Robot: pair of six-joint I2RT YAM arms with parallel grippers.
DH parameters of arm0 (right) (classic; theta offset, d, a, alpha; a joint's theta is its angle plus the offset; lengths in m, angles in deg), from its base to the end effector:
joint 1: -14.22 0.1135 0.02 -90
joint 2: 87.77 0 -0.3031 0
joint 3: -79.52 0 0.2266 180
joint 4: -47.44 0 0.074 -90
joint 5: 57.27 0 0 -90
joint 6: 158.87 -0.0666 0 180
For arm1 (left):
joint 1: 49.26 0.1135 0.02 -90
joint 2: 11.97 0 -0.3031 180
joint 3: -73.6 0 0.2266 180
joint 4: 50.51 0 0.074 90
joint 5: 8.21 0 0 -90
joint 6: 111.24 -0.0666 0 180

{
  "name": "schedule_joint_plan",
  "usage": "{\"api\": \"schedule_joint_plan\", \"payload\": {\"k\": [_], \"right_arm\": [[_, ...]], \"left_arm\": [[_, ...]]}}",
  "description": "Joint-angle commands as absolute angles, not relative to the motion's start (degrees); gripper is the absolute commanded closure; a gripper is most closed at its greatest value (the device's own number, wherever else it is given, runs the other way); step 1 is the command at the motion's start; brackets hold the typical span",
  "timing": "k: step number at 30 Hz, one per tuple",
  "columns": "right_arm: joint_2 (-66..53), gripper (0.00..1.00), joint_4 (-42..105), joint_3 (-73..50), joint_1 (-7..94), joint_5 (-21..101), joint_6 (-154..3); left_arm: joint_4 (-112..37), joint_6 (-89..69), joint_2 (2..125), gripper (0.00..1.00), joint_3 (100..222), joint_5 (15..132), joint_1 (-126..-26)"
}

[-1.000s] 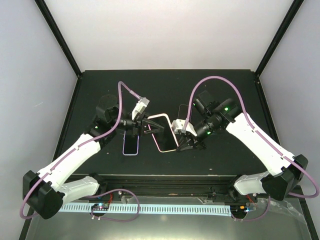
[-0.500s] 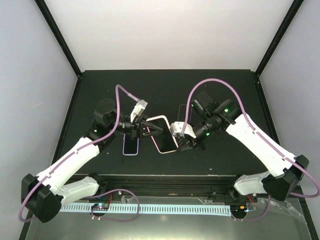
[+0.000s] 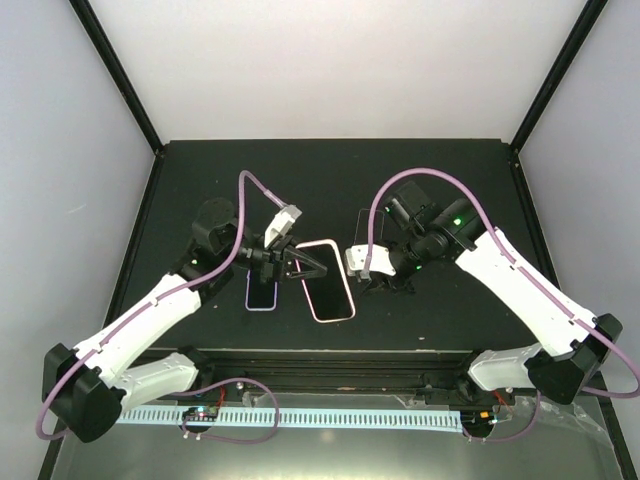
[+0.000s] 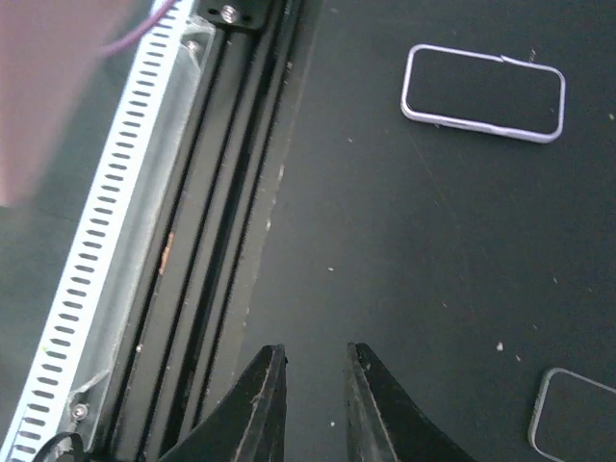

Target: Take the phone out of the phone case

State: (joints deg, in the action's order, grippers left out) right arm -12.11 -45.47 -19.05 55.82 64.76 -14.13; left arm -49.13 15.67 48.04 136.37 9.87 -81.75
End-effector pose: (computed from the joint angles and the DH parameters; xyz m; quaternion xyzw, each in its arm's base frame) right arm 0.1248 0.1581 0.3728 -0.7373 0.5956 0.2508 0.1969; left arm 0.1258 -0.1552 0.3892 0.3981 0.5812 -0.6670 0.2427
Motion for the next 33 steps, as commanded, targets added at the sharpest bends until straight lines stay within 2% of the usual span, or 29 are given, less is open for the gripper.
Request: {"api": "schedule_joint_plan", "payload": {"k": [1, 5, 10, 13, 18, 22, 33], "right_arm": [[-12.31, 0.83, -42.75, -19.20, 55.50, 59.90, -15.67], [-12.47, 0.79, -43.73, -21.01, 55.52, 64.18, -17.96], [-14.00, 0.56, -44.52, -20.71, 55.30, 65.17, -20.37], [-14.63, 0.51, -42.29, -16.80, 55.33, 66.38, -21.76], [-14.28, 0.55, -39.95, -14.29, 55.35, 69.83, -23.76], [-14.44, 0.62, -38.32, -14.19, 55.35, 70.18, -24.54], [-13.59, 0.74, -34.81, -13.50, 55.35, 69.62, -27.69]], "left_arm": [[-52.37, 17.14, 47.08, 0.98, 138.76, 5.57, -82.50], [-48.97, 13.92, 46.16, 0.98, 138.62, 7.69, -82.49], [-36.40, 4.24, 45.44, 0.99, 140.74, 18.54, -81.94], [-35.33, 2.01, 44.81, 0.98, 139.09, 26.46, -81.68], [-43.95, 4.67, 44.30, 0.98, 135.64, 25.29, -81.35], [-45.05, 4.33, 43.93, 0.98, 135.03, 23.72, -81.39], [-49.11, 6.15, 43.00, 0.98, 132.57, 20.71, -81.39]]}}
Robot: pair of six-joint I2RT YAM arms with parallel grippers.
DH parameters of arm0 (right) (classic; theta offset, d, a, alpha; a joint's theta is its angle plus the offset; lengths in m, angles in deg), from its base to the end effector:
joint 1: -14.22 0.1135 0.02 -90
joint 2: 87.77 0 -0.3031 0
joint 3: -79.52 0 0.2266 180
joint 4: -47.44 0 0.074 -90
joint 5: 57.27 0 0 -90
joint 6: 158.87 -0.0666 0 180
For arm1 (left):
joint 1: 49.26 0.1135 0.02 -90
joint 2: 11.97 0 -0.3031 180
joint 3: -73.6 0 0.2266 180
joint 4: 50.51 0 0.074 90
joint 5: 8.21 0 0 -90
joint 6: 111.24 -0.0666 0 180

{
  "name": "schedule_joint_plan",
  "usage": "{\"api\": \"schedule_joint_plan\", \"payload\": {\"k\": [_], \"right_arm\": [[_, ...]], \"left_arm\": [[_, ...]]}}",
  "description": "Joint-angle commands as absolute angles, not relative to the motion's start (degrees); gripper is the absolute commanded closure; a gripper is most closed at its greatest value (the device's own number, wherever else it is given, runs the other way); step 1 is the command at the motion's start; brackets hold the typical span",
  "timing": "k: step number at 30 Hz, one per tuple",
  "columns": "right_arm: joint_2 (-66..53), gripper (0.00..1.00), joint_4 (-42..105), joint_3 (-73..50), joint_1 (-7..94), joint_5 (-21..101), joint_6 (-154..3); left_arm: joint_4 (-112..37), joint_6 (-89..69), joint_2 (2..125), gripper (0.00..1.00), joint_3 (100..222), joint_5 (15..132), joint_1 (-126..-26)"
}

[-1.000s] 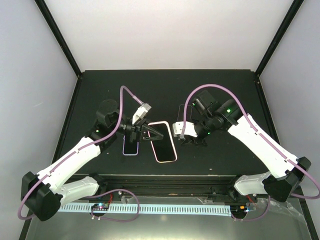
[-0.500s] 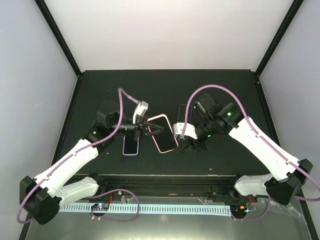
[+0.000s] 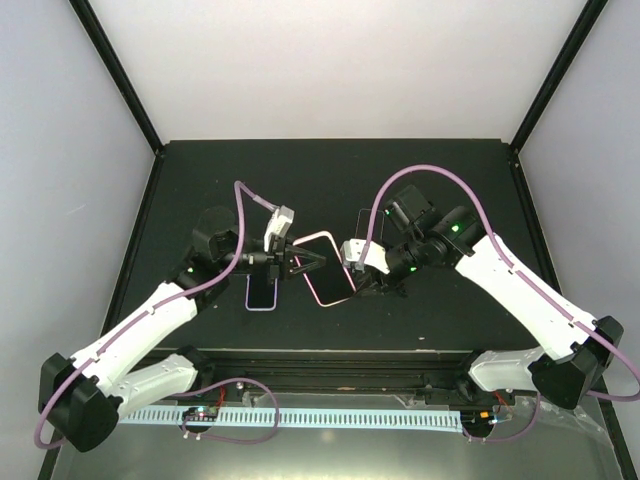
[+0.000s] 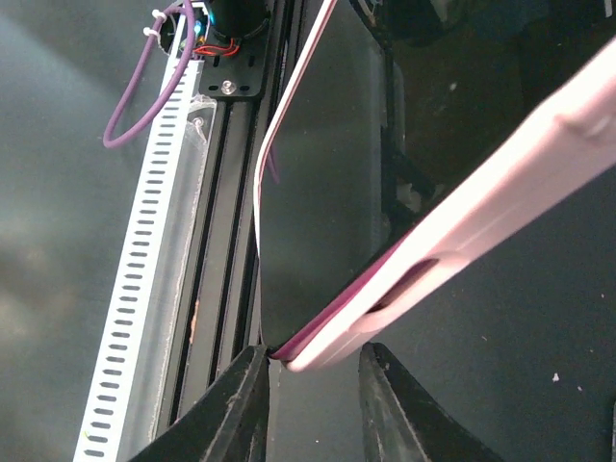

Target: Take the phone out of the phone case

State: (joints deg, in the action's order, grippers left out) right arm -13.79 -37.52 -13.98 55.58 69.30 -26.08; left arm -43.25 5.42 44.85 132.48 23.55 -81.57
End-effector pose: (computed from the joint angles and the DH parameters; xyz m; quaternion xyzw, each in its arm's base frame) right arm 0.1261 0.1639 0.3646 -0.6712 0.6439 0.3040 0.2058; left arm 0.1296 -0.1490 0.3654 0.3595 0.6282 -0.6028 0.3359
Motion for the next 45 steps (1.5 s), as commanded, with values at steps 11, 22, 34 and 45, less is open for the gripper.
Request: {"api": "schedule_joint_plan", "payload": {"k": [11, 22, 34, 45], "right_arm": [[-14.25, 0.76, -34.81, -12.64, 55.35, 64.10, -23.87], [-10.05, 0.79, -34.46, -15.48, 55.22, 62.39, -21.43], [-10.75, 0.63, -19.27, -15.36, 50.49, 69.21, -39.16], [-10.29, 0.33, -10.00, -16.19, 50.49, 68.80, -47.09]], "left_arm": [[-65.71, 16.89, 44.70, 0.98, 130.03, 9.79, -81.40], [-63.00, 14.87, 43.47, 0.98, 129.72, 7.72, -81.57], [-62.41, 13.91, 43.62, 0.98, 128.83, 11.63, -81.56], [-71.02, 20.33, 44.69, 0.99, 123.58, 18.97, -81.54]]}}
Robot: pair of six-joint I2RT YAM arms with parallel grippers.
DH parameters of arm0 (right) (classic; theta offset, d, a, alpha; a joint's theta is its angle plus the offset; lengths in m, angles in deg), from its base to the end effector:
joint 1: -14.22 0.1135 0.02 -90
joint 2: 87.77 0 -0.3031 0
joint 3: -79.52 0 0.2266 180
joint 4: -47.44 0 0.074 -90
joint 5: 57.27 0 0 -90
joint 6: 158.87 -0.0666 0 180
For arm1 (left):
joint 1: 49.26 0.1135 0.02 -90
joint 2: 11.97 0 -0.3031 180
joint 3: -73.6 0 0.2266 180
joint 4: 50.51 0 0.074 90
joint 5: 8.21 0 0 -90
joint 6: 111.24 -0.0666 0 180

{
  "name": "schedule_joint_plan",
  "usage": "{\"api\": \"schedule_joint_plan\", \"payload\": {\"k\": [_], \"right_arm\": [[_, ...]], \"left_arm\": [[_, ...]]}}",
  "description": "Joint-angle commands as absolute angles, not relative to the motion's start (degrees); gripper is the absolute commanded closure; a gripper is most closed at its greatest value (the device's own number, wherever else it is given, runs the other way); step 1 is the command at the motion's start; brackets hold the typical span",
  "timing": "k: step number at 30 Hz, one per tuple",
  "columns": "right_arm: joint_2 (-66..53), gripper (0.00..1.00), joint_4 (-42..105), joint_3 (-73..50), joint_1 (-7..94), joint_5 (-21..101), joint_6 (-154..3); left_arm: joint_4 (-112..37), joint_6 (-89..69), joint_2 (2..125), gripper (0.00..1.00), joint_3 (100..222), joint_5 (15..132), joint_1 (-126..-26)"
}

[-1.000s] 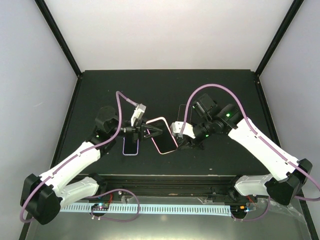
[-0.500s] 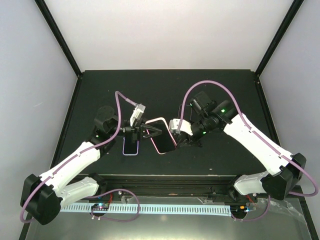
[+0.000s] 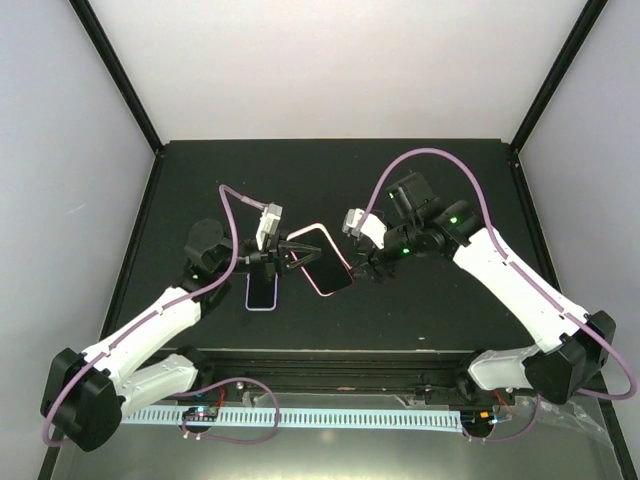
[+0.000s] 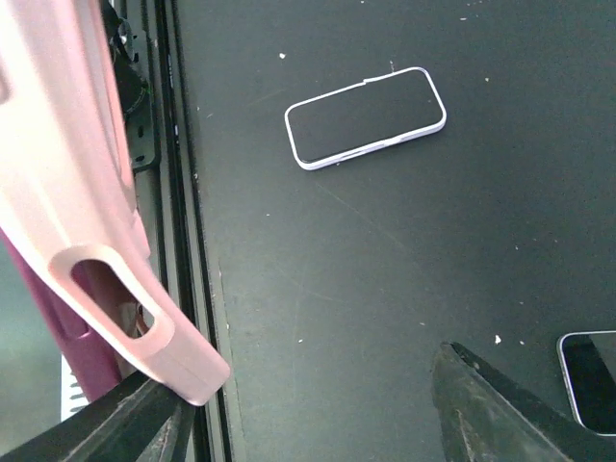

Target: Take the phone out of the phone case

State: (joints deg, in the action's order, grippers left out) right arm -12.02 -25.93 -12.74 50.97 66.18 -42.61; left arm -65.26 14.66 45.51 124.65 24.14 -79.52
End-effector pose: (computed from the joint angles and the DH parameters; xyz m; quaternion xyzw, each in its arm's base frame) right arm 0.1651 0.1691 0.3632 -0.5497 0.7397 0.2996 0.2468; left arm 0.1364 -0.1447 0.3596 0.3361 0.5902 -0.6259 0.3833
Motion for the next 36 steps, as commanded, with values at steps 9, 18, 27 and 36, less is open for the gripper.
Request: {"api": "schedule_joint_plan", "payload": {"k": [9, 18, 27, 36], "right_arm": [[-7.97, 0.28, -11.90, -20.39, 50.58, 82.96, -46.33], [-5.21, 0.22, -11.76, -22.34, 50.53, 96.93, -45.90], [-5.27, 0.30, -0.24, -22.12, 50.49, 95.57, -63.13], [-4.64, 0.63, 4.98, -19.35, 50.50, 100.88, -69.43]], "left_arm": [[-66.74, 18.68, 46.19, 0.98, 122.32, 24.78, -81.60], [-75.56, 23.59, 50.61, 0.98, 119.30, 26.68, -82.18], [-71.46, 21.10, 51.23, 0.98, 118.92, 28.73, -83.02], [-61.58, 20.04, 52.46, 0.98, 120.65, 39.52, -82.66]]}}
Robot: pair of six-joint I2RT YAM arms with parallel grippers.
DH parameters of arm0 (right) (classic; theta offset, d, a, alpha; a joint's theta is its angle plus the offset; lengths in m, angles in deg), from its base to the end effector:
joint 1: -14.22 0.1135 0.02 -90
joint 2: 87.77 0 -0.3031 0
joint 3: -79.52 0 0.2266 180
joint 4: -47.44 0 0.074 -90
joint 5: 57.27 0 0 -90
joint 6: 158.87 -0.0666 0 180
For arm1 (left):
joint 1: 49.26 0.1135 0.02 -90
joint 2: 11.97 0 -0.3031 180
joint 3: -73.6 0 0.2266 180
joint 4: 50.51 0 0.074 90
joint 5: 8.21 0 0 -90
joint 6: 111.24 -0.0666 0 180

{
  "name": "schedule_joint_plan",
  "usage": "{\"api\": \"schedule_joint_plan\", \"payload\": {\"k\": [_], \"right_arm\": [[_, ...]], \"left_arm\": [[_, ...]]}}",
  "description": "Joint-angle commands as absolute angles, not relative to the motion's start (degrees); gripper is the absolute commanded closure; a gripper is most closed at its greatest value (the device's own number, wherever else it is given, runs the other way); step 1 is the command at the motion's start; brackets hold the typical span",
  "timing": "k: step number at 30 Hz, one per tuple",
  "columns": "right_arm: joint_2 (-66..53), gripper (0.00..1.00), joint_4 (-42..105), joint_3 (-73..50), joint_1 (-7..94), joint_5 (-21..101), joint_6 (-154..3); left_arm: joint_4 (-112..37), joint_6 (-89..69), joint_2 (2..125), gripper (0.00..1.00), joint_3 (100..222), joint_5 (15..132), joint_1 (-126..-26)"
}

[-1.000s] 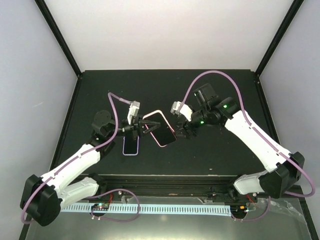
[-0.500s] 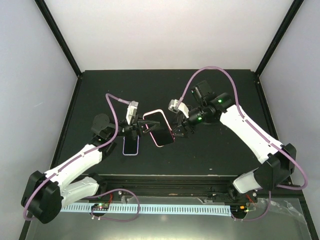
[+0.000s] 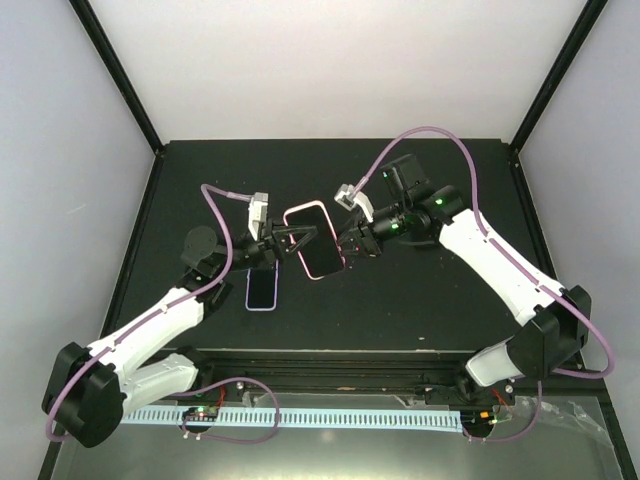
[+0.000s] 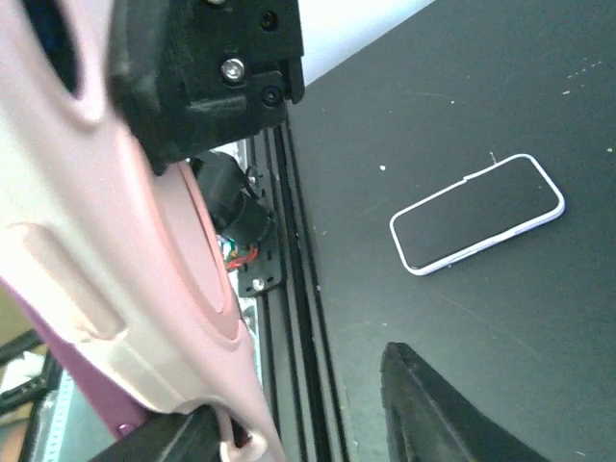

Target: Take the phone out of the phone case

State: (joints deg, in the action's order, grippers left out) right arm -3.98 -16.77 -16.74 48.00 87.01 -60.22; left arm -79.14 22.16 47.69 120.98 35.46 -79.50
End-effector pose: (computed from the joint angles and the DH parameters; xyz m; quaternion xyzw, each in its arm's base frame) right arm 0.2013 0.1997 0.3751 -0.4436 0.7297 0.4841 0.1909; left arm 0.1515 -0.1441 0.3607 0.2497 0.5835 -0.6298 0.4478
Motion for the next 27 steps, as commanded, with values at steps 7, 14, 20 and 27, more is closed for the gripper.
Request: {"api": "schedule_joint_plan", "payload": {"k": [7, 14, 20, 27], "right_arm": [[-5.82, 0.95, 10.67, -8.27, 50.40, 96.76, -72.97], [-2.57, 0.99, 19.52, -0.77, 50.37, 84.18, -84.69], [0.62, 0.99, 19.02, 1.92, 50.39, 69.37, -93.35], [5.58, 0.99, 15.03, 1.50, 50.40, 63.09, -102.66]], "left_arm": [[-48.02, 16.51, 51.86, 0.91, 125.08, 51.96, -81.13], [-34.39, 12.96, 48.24, 0.25, 129.77, 70.77, -80.81], [-28.28, 10.58, 41.30, 0.18, 125.44, 82.52, -81.04], [-27.23, 8.70, 40.50, 0.25, 119.06, 84.88, -85.15]]}}
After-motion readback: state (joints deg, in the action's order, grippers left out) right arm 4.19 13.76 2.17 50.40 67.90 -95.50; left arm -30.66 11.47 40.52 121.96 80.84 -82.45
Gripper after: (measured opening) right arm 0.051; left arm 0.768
